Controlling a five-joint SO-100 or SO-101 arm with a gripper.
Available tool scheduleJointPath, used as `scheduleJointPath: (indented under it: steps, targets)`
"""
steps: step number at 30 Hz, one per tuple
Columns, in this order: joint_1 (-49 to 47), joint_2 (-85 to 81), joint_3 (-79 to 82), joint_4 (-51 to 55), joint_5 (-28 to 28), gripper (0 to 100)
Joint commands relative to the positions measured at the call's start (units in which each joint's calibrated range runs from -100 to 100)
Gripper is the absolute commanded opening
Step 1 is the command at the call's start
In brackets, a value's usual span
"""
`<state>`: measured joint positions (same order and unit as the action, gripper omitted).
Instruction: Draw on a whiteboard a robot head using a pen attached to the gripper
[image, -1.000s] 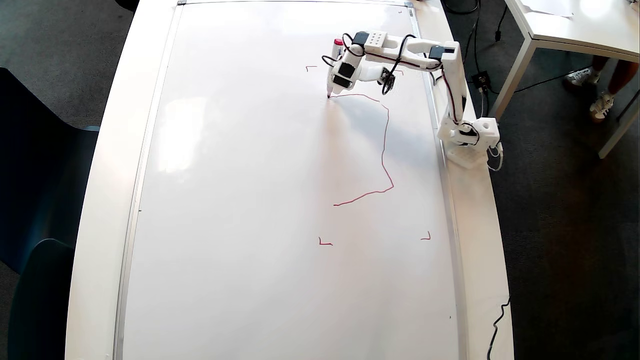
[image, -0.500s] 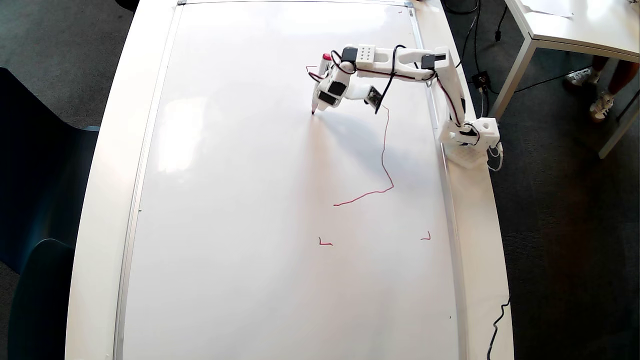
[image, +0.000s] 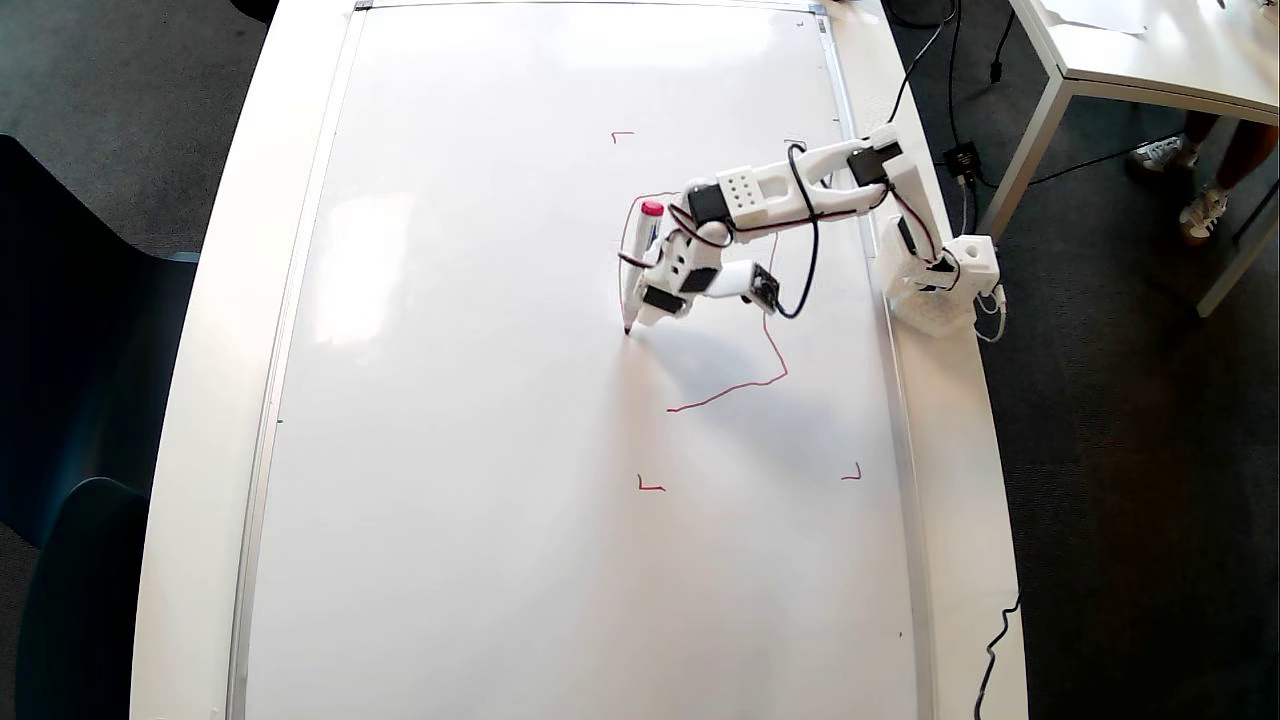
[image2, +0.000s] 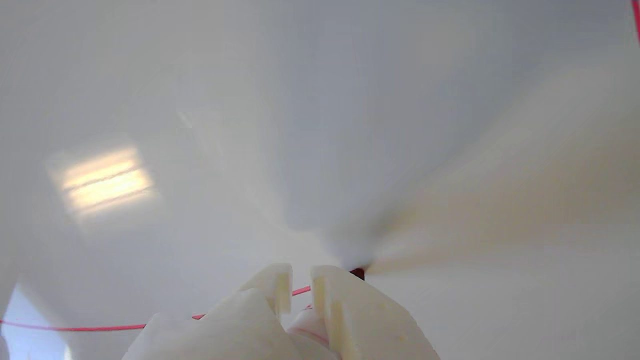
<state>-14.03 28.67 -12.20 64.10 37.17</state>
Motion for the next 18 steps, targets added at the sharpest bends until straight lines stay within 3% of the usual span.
scheduleJointPath:
  steps: [1, 18]
  targets:
    - [-6.2, 2.4, -0.6, 1.0, -2.3, 1]
    - [-14.9, 3.1, -3.5, 5.2, -7.1, 1]
